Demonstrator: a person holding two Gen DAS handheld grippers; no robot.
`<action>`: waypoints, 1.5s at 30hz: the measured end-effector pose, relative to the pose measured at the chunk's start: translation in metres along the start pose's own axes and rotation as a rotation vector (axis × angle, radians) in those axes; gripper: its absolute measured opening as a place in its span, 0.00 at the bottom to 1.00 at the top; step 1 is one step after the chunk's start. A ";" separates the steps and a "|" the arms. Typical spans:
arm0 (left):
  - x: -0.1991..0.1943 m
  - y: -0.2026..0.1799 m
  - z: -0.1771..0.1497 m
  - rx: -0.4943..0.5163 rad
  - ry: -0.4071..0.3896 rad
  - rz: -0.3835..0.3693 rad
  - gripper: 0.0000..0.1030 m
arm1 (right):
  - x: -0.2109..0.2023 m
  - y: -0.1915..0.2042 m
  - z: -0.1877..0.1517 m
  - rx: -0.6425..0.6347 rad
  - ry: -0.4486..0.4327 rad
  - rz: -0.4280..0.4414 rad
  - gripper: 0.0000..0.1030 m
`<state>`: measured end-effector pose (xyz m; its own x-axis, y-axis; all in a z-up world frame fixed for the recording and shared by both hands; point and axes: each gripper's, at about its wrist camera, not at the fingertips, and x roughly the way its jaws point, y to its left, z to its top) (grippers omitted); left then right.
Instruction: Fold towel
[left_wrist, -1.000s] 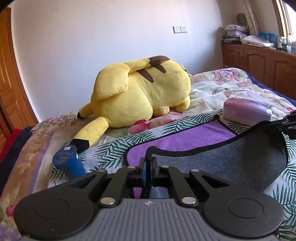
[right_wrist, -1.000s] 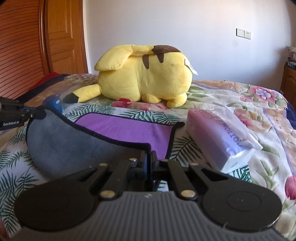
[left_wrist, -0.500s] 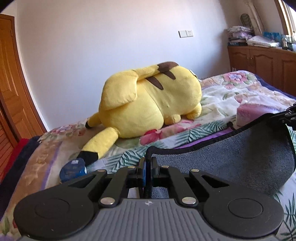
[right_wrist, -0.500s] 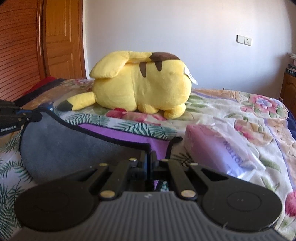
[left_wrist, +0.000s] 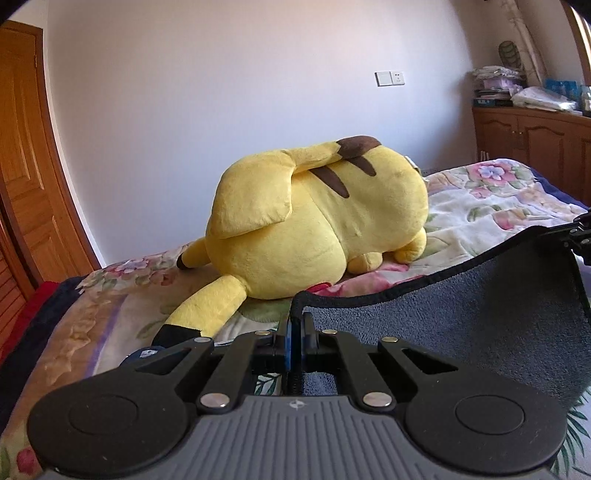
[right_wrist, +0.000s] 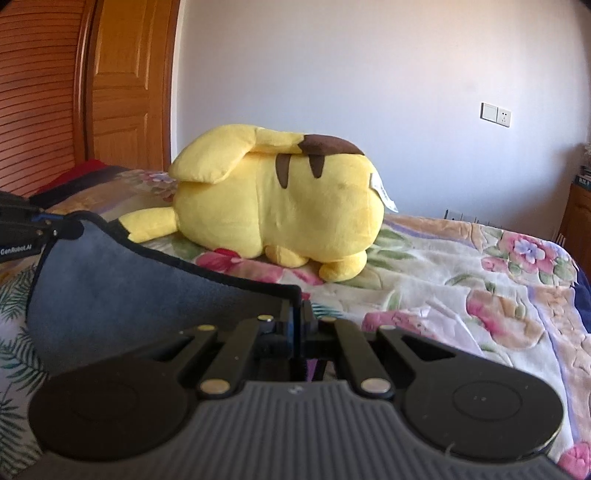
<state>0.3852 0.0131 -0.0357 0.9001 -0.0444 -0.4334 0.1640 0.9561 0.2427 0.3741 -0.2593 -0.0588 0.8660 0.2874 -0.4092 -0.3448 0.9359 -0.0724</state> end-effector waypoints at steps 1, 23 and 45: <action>0.004 0.001 0.000 -0.004 0.000 0.002 0.05 | 0.004 0.000 0.000 -0.004 0.001 -0.001 0.04; 0.074 -0.002 -0.035 -0.020 0.107 -0.031 0.17 | 0.071 -0.008 -0.032 0.022 0.079 -0.007 0.04; 0.025 -0.013 -0.034 -0.052 0.092 -0.044 1.00 | 0.033 -0.001 -0.032 0.077 0.073 0.004 1.00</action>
<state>0.3919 0.0094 -0.0796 0.8511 -0.0623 -0.5213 0.1795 0.9676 0.1774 0.3915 -0.2577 -0.1013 0.8350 0.2779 -0.4750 -0.3165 0.9486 -0.0015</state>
